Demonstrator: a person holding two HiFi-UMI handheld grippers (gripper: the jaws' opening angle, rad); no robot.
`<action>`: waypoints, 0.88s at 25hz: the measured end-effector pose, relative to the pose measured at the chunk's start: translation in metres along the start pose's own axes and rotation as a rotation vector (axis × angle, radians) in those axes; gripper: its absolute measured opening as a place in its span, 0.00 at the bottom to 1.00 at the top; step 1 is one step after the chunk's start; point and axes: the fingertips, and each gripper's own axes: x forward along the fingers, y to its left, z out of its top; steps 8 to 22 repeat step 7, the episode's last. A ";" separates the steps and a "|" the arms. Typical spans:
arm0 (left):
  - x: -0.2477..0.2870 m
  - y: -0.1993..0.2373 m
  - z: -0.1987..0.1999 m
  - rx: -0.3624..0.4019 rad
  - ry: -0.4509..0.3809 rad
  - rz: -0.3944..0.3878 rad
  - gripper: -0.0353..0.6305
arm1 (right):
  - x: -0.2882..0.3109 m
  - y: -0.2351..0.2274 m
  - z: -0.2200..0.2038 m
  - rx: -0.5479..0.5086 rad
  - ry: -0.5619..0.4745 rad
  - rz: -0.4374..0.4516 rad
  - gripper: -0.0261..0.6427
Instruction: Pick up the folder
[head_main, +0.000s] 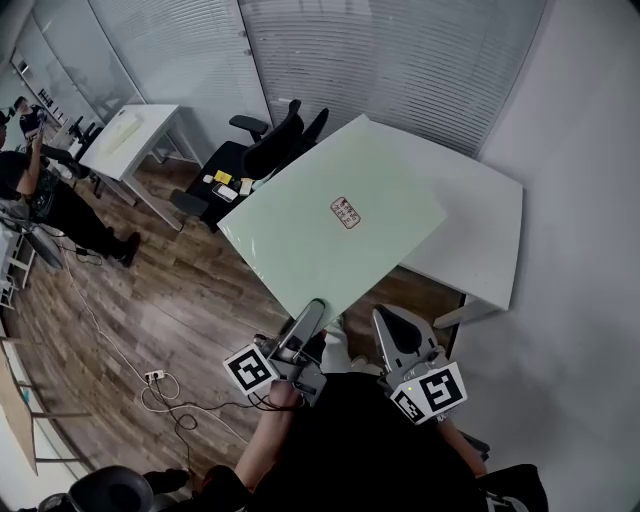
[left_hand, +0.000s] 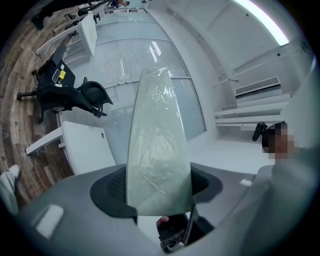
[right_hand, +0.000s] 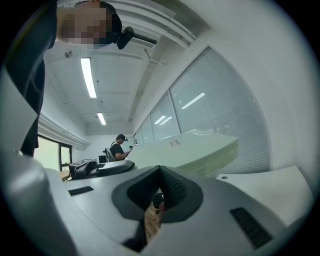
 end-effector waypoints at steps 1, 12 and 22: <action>-0.001 -0.001 0.000 0.002 0.006 -0.003 0.48 | -0.001 0.002 0.000 0.000 -0.002 -0.003 0.03; -0.003 -0.007 0.001 -0.005 0.020 -0.021 0.48 | -0.002 0.012 0.000 -0.014 0.006 0.003 0.03; -0.003 -0.007 0.001 -0.005 0.020 -0.021 0.48 | -0.002 0.012 0.000 -0.014 0.006 0.003 0.03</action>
